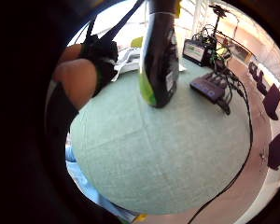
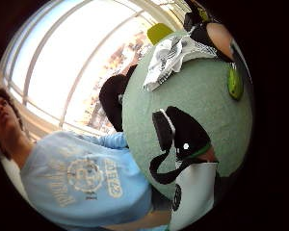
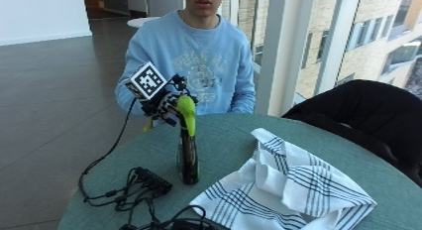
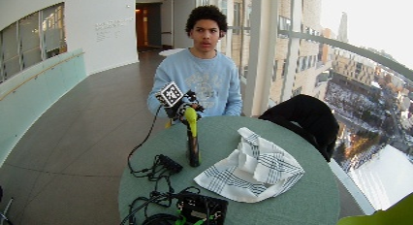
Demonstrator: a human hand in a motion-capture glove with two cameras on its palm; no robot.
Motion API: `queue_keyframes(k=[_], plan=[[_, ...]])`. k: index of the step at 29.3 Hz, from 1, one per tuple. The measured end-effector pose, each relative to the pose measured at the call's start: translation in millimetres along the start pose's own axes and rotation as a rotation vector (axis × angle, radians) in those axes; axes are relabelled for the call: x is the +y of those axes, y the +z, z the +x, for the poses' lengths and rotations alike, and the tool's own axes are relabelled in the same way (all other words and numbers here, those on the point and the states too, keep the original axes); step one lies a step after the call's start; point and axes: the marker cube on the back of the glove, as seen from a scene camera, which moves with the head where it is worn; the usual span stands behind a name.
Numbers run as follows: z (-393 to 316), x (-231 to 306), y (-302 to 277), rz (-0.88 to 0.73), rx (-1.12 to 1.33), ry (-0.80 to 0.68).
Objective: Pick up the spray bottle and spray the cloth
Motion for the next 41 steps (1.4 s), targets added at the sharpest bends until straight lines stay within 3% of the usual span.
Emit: queue_keyframes(k=[9,15,24,31,41], plan=[[45,-20,-4,0.140,-0.088,0.215],[74,-38,5,0.173,-0.180,0.187],[83,-87,19,0.196,-0.447,0.389],[86,-111,36,0.190,-0.599,0.435],[93,-120,47,0.259,-0.588,0.457]])
